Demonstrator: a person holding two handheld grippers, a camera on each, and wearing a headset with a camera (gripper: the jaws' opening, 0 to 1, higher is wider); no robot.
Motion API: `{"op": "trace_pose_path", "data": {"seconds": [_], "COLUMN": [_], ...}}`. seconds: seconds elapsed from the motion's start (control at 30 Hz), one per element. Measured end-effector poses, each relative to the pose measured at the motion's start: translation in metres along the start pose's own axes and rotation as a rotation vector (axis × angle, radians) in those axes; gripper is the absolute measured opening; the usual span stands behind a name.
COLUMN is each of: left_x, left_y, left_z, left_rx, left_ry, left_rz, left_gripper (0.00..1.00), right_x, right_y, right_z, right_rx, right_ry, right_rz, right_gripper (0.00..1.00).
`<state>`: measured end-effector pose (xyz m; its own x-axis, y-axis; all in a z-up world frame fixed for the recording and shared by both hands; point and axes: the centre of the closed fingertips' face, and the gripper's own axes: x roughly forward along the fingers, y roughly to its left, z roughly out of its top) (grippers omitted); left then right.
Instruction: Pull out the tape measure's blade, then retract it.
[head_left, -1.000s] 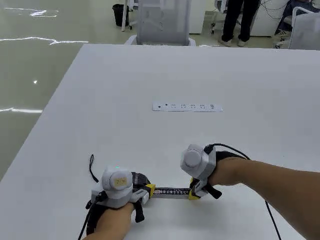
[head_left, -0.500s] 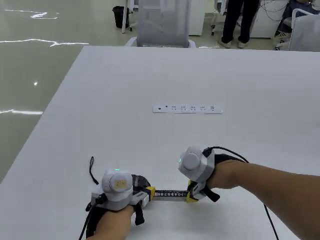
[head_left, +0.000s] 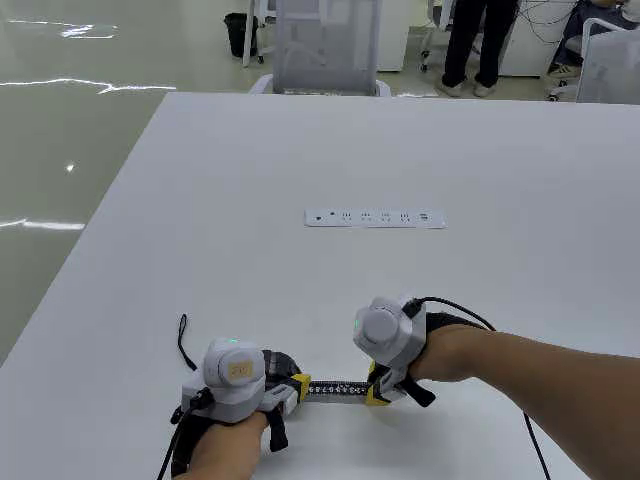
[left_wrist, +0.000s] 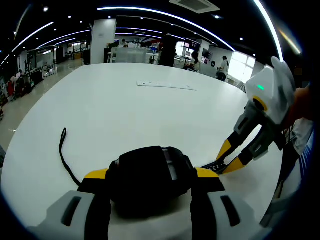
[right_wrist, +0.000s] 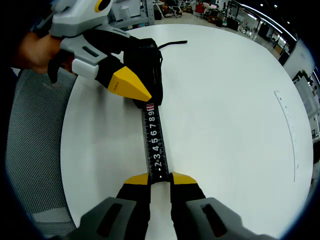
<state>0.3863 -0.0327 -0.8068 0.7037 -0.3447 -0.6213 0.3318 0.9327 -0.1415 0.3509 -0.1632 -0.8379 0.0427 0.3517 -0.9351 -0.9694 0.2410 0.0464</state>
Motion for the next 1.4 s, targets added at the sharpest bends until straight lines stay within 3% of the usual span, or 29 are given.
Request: {"op": "trace_pose_path", "data": {"seconds": [1.4], "left_x": [0.0], "left_y": [-0.001], "left_z": [0.0], "left_rx": [0.001], "left_ry": [-0.004], "left_rz": [0.005], "left_gripper": [0.61], "right_x": [0.008], "right_y": [0.004], "right_z": [0.02], "right_rx": [-0.01], "right_ry": [-0.034], "right_rz": [0.006], "right_gripper": [0.14]}}
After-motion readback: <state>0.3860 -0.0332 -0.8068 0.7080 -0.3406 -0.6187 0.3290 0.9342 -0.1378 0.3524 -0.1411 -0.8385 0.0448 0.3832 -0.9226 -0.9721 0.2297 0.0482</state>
